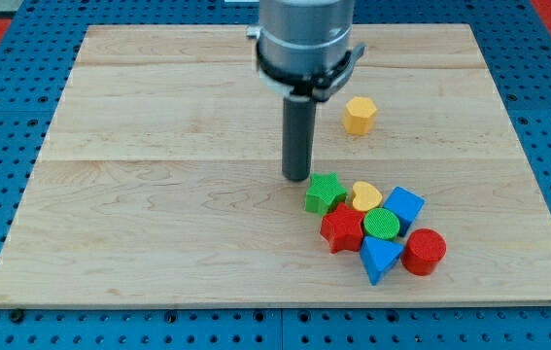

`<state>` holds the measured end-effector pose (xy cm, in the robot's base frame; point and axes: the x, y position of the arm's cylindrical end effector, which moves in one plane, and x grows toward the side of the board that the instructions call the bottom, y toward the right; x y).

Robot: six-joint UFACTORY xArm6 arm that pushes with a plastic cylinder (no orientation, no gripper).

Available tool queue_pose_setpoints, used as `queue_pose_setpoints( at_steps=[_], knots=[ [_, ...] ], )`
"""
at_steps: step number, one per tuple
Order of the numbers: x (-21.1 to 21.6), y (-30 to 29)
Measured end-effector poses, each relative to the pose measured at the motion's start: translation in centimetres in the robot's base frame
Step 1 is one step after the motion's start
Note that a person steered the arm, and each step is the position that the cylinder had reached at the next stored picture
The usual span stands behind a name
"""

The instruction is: Push the green star and hexagon into the group of blocks

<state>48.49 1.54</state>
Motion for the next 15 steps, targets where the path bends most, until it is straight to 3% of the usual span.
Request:
queue_pose_setpoints(
  at_steps=[2, 3, 4, 5, 6, 7, 9, 10, 14, 15],
  knots=[
    [4.2, 2.6],
    [3.0, 1.3],
    [-4.2, -1.2],
    [-13.4, 4.3],
    [-15.5, 9.9],
    [-10.9, 13.8],
    [-18.3, 9.3],
    [-14.5, 8.1],
    [-12.8, 11.1],
    [-10.7, 12.5]
  ],
)
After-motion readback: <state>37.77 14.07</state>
